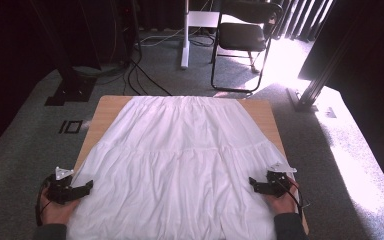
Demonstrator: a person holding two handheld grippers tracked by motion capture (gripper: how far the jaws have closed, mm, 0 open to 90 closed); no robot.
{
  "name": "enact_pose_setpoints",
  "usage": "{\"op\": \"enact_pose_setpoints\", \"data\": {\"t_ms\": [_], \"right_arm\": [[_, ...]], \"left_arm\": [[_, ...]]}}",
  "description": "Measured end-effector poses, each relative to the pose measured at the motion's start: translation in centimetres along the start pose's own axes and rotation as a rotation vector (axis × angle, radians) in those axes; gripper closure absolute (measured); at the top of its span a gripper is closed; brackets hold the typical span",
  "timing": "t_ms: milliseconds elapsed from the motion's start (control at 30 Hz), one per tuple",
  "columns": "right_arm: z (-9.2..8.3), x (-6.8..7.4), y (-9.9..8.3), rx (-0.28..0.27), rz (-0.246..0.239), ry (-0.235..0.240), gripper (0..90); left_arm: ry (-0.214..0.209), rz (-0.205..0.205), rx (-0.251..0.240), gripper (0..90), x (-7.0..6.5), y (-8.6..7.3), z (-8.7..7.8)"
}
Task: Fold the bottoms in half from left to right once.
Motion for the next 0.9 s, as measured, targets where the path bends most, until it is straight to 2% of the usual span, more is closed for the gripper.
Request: {"op": "enact_pose_setpoints", "data": {"t_ms": [100,133,167,200,233,300,333,367,400,467,633,800,833,867,900], "right_arm": [[0.0,0.0,0.0,0.0,0.0,0.0,12.9],[0.0,0.0,0.0,0.0,0.0,0.0,12.9],[0.0,0.0,0.0,0.0,0.0,0.0,12.9],[0.0,0.0,0.0,0.0,0.0,0.0,12.9],[0.0,0.0,0.0,0.0,0.0,0.0,12.9],[0.0,0.0,0.0,0.0,0.001,0.0,13.0],[0.0,0.0,0.0,0.0,0.001,0.0,13.0],[0.0,0.0,0.0,-0.001,0.001,0.0,13.1],[0.0,0.0,0.0,-0.001,0.001,0.0,13.1],[0.0,0.0,0.0,-0.001,0.002,-0.001,13.3],[-0.1,0.2,-0.1,-0.003,0.012,-0.01,14.0],[-0.2,0.4,-0.2,-0.003,0.024,-0.017,14.1],[-0.3,0.6,-0.3,-0.004,0.026,-0.021,14.1],[-0.3,0.6,-0.3,-0.004,0.026,-0.021,14.1],[-0.3,0.9,-0.4,-0.003,0.031,-0.024,14.1]], "left_arm": [[-0.011,0.01,-0.002,29.7,-0.3,0.0,-0.2],[-0.02,0.018,-0.003,29.7,-0.4,0.0,-0.3],[-0.038,0.038,0.001,43.7,-0.8,0.1,-0.5],[-0.038,0.038,0.001,48.4,-0.8,0.1,-0.5],[-0.048,0.044,0.0,48.4,-0.9,0.2,-0.6],[-0.06,0.047,0.0,72.0,-1.0,0.2,-0.6],[-0.06,0.047,0.0,77.8,-1.0,0.2,-0.6],[-0.023,0.059,0.0,82.3,-1.0,0.3,-0.7],[-0.023,0.059,0.0,84.5,-1.0,0.3,-0.7],[0.015,0.057,0.008,86.6,-0.7,0.2,-0.8],[0.061,0.025,-0.006,87.9,1.0,0.1,-1.7],[0.1,0.03,-0.013,88.1,1.9,0.5,-2.5],[0.125,0.03,-0.015,88.2,2.6,0.6,-2.9],[0.125,0.03,-0.015,88.2,2.6,0.6,-2.9],[0.143,0.008,-0.027,88.4,3.5,0.8,-3.4]]}}
Point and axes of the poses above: each handheld gripper's, and its own axes: z roughly forward along the jaws, y roughly out of its top, x roughly to its left, the point moved 4 cm from there along z, roughly forward along the jaws, and after that the axes turned 6 degrees about x, right-handed, at the moved point
